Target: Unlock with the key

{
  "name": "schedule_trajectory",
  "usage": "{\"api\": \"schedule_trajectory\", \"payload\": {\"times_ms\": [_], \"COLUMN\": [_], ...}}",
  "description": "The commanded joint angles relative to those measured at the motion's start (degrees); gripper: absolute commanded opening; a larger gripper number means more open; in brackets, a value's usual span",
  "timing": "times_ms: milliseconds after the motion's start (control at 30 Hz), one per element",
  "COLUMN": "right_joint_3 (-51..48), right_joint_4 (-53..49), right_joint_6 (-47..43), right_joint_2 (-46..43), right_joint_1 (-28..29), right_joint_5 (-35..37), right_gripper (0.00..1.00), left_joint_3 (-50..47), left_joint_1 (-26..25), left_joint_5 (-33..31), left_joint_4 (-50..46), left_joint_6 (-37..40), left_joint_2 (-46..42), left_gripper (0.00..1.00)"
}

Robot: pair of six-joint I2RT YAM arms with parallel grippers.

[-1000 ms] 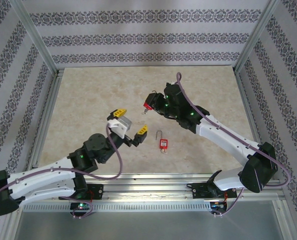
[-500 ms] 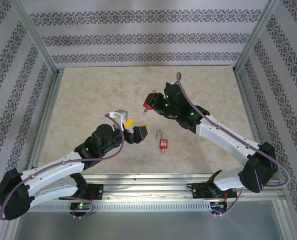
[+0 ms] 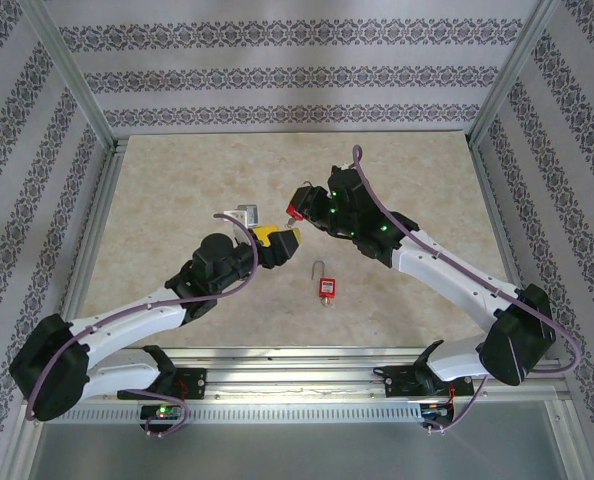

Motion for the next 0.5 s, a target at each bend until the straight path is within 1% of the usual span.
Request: {"api": "schedule_trajectory", "payload": {"times_ms": [0,67,167,300,367,467], "right_joint_3": [-0.63,-0.91,-1.00,-1.88,-2.12,-2.57], "right_joint_4": [2.56,3.28,3.59,4.79,4.84,5.12], "right_joint_6": [0.28,0.73,0.87,1.66,1.82,1.93], "right_joint_2": [-0.80,-0.77,-0.33,-0.24,-0.34,-0.46], "right_joint_1": [0.89,1.10,1.48,1.77,1.85,2.16], "right_joint_5": [-0.29,-0.38,-0.56,-0.91,-0.82,-0.97], "right_gripper": [0.03,0.03,0.03,0.03,0.03,0.03], "left_joint_3": [2.00,2.60,1.94,2.47,2.56,2.30], "left_joint_1": [1.17,1.20,1.84,2.29,2.58,2.99], "left_joint_5": [1.93,2.31,2.38,1.70,1.33,0.45], "left_joint_4": [6.67,7.42,11.09,10.97,10.49,10.40], "left_joint_6": [-1.94,-1.77,-2.12,-1.34,-0.72,-0.15], "left_joint_2": [1.63,3.28,4.93,5.96,6.14,6.01], "left_gripper": [0.79,0.77,0.76,0.69,0.60,0.56]}}
